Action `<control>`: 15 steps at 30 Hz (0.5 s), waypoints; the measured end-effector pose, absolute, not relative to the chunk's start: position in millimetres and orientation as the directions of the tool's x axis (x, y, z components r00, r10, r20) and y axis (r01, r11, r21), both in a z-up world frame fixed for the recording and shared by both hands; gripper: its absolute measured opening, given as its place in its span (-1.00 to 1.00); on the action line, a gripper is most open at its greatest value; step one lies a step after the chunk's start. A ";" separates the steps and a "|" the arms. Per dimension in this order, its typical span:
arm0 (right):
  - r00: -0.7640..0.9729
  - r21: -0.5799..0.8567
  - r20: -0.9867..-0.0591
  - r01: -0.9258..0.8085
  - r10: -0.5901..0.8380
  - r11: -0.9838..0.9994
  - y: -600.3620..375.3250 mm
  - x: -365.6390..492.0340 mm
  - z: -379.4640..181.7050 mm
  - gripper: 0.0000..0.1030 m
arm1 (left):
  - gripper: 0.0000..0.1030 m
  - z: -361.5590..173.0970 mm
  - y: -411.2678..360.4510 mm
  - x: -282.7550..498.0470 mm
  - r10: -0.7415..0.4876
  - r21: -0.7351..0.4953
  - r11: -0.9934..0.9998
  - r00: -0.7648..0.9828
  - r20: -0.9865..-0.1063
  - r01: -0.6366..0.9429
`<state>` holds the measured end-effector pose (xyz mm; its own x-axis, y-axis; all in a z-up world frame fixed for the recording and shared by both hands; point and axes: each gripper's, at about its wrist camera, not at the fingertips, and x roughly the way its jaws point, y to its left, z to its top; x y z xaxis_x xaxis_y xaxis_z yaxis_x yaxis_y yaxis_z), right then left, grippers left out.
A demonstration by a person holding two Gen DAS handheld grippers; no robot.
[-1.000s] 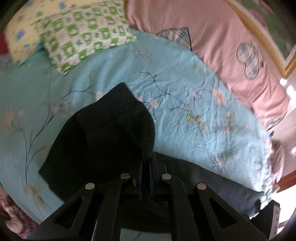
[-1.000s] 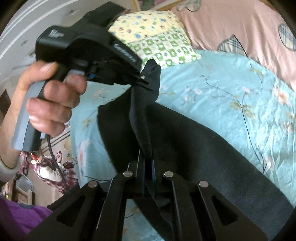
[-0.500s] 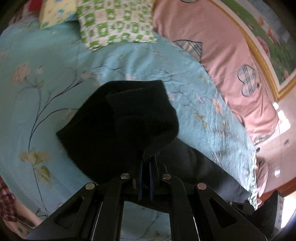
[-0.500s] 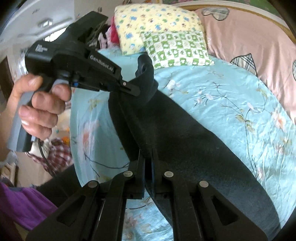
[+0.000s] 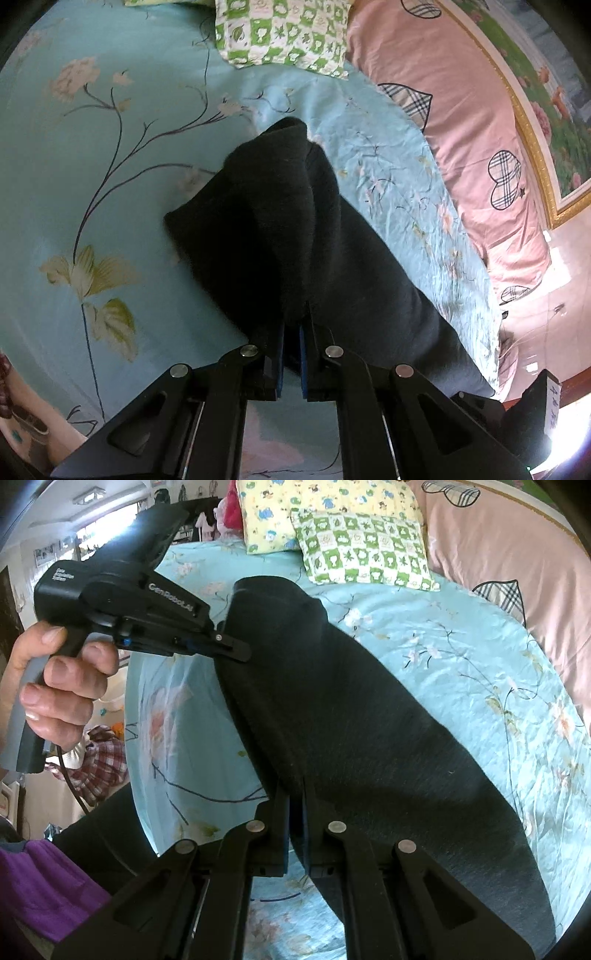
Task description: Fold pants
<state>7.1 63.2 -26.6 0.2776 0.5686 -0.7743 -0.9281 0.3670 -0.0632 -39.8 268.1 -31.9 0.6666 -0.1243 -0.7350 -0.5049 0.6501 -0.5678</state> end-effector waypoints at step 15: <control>0.142 0.218 -0.708 -0.888 0.692 0.405 47.7 26.0 0.2 -0.34 | 0.06 -13.0 292.5 -70.4 -0.029 -0.547 0.591 0.662 -0.749 -0.592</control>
<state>26.0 47.7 0.2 0.1422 0.6921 -0.7076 -0.8881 0.4049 0.2176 -70.4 292.5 -13.0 0.6624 -0.0293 -0.7486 -0.5923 0.5914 -0.5472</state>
